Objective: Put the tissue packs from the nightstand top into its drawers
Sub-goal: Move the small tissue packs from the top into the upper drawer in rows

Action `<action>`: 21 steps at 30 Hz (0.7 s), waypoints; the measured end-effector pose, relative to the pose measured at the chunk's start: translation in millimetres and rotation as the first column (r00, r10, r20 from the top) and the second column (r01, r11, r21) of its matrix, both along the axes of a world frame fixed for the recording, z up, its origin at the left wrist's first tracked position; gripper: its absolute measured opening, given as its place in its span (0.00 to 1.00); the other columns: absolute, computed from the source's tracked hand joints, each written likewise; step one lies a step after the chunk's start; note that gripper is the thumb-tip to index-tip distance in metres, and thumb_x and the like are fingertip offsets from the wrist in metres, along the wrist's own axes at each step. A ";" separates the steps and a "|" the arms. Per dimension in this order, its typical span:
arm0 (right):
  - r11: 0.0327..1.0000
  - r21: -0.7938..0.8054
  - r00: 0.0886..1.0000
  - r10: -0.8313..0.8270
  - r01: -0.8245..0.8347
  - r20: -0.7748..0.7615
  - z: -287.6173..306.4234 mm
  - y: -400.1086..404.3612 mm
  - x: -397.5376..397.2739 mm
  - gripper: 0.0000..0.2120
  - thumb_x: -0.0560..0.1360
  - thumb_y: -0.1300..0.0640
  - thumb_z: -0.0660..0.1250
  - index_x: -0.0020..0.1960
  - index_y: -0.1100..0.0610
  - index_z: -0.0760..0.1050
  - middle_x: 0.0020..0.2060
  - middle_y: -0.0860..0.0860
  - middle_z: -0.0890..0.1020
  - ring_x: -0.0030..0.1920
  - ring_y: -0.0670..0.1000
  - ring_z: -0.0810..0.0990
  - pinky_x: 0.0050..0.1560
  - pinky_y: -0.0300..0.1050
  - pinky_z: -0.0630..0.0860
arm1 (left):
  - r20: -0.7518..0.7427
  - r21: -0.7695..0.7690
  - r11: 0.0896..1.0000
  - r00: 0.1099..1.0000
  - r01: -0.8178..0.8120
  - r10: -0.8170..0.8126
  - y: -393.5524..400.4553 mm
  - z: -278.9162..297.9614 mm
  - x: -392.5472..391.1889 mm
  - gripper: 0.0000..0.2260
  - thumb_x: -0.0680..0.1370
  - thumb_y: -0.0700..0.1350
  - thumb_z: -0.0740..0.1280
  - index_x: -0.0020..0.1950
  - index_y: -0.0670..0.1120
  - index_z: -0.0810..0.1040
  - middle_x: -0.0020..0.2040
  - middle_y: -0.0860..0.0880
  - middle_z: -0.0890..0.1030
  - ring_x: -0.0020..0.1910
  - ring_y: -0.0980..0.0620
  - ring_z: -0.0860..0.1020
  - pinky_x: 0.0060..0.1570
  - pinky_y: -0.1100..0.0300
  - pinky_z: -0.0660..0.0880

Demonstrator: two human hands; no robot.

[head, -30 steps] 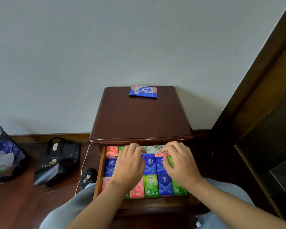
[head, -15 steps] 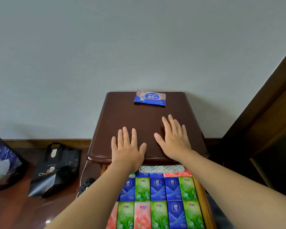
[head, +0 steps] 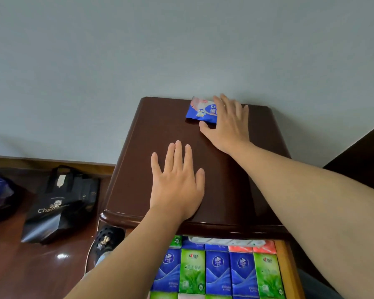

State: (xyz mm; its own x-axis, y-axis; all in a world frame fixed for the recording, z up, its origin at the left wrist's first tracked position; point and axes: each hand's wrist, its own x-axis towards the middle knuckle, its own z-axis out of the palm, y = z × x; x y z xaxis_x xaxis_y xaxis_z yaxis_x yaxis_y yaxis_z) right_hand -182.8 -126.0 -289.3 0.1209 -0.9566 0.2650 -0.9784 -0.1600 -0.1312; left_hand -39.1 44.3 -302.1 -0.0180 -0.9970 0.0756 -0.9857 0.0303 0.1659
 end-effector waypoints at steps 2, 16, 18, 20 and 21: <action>0.999 0.041 1.000 -0.010 0.009 0.010 -1.7 -2.8 0.6 0.40 0.76 0.29 0.56 0.82 0.48 0.59 0.80 0.48 0.65 0.80 0.58 0.59 0.80 0.67 0.52 | -0.052 -0.019 1.000 0.999 -0.012 0.011 -0.2 1.3 1.7 0.32 0.84 0.60 0.44 0.85 0.46 0.46 0.86 0.47 0.47 0.84 0.49 0.43 0.81 0.37 0.44; 0.972 0.103 0.969 0.193 -0.210 0.153 3.7 222.8 -59.3 0.34 0.77 0.30 0.63 0.75 0.48 0.70 0.70 0.48 0.70 0.66 0.54 0.69 0.70 0.50 0.70 | -0.527 0.094 0.994 0.850 0.055 0.003 82.1 19.8 2.7 0.29 0.82 0.62 0.58 0.83 0.65 0.53 0.83 0.57 0.59 0.81 0.65 0.47 0.77 0.55 0.32; 0.963 0.120 0.964 0.224 -0.241 0.140 3.1 254.0 -65.3 0.30 0.76 0.37 0.70 0.74 0.47 0.71 0.69 0.47 0.69 0.63 0.54 0.69 0.68 0.50 0.72 | -0.672 0.135 0.985 0.740 0.108 0.010 108.7 25.3 -2.6 0.25 0.83 0.57 0.63 0.80 0.65 0.63 0.79 0.59 0.65 0.75 0.74 0.47 0.76 0.56 0.30; 0.960 0.123 0.962 0.235 -0.253 0.139 2.9 277.9 -69.3 0.28 0.72 0.54 0.74 0.71 0.45 0.71 0.65 0.46 0.70 0.59 0.53 0.69 0.63 0.50 0.74 | -0.814 0.163 0.978 0.578 0.133 0.058 133.1 29.4 -6.5 0.22 0.82 0.52 0.68 0.76 0.60 0.72 0.73 0.61 0.73 0.74 0.72 0.57 0.80 0.53 0.38; 0.965 0.119 0.964 0.216 -0.235 0.156 3.7 288.0 -69.5 0.29 0.70 0.60 0.73 0.68 0.43 0.71 0.62 0.44 0.70 0.57 0.53 0.69 0.59 0.50 0.75 | -0.869 0.176 0.977 0.486 0.125 0.094 145.3 29.5 -7.5 0.22 0.81 0.49 0.70 0.75 0.57 0.74 0.70 0.60 0.78 0.72 0.67 0.67 0.82 0.50 0.52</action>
State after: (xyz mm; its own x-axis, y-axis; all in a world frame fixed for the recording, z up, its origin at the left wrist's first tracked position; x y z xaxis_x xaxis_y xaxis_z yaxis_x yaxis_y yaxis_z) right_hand -252.3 162.0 -285.6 0.3084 -0.9368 0.1650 -0.8892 -0.3455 -0.2998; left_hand -46.6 189.6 -272.7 -0.0674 -0.9899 -0.1247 -0.3322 -0.0956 0.9384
